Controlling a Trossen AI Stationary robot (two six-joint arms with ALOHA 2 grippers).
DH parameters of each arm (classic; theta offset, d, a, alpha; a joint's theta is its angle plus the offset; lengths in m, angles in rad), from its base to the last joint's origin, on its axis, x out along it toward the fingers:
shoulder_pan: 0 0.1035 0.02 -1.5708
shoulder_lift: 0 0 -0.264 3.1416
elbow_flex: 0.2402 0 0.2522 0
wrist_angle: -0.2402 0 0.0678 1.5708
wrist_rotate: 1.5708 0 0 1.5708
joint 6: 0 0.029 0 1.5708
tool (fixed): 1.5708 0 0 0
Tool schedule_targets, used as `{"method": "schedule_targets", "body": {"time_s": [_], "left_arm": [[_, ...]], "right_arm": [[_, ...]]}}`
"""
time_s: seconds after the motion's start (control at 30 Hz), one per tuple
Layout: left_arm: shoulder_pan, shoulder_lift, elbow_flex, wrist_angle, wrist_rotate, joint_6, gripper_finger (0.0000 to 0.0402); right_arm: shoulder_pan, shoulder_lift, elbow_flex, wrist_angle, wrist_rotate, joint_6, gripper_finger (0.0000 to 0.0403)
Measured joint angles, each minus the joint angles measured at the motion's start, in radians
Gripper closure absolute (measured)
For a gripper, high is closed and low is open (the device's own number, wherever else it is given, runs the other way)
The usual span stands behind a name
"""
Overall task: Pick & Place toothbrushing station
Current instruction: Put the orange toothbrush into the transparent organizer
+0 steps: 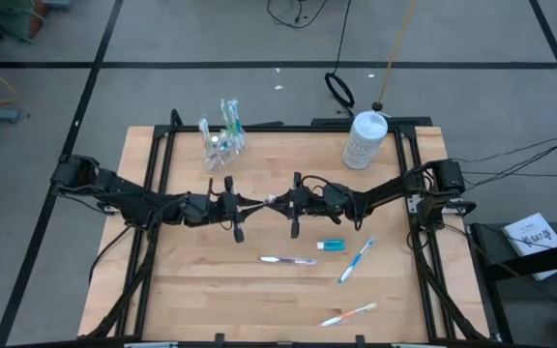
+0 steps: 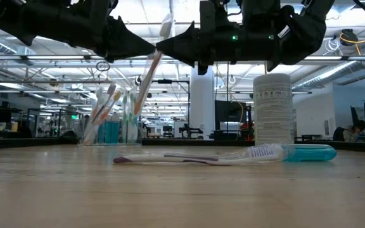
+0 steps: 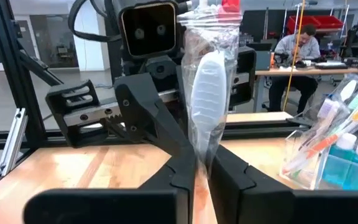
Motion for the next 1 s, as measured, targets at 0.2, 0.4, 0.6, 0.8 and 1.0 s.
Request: {"method": "schedule_targets", "body": {"time_s": [0.2,0.4,0.6,0.8,1.0], "left_arm": [[-0.001,0.000,0.000,-0.010,-0.048,0.006,0.0281],[0.003,-0.051,0.009,-0.028,-0.206,0.070,0.0230],[0.005,-0.186,0.034,-0.071,-0.211,0.187,0.0203],[0.024,-0.319,0.048,-0.231,-0.243,0.270,0.0199],[0.030,-0.376,0.048,-0.335,-0.346,0.286,0.0199]], "right_arm": [[-0.017,0.000,0.000,-0.035,0.006,-0.009,0.0394],[-0.056,0.000,0.000,-0.068,0.004,0.034,0.0391],[-0.122,0.001,0.008,-0.063,0.002,0.036,0.0393],[-0.151,0.001,0.137,-0.179,-0.003,-0.067,0.0393],[-0.213,0.025,0.391,-0.505,-0.003,-0.196,0.0393]]}}
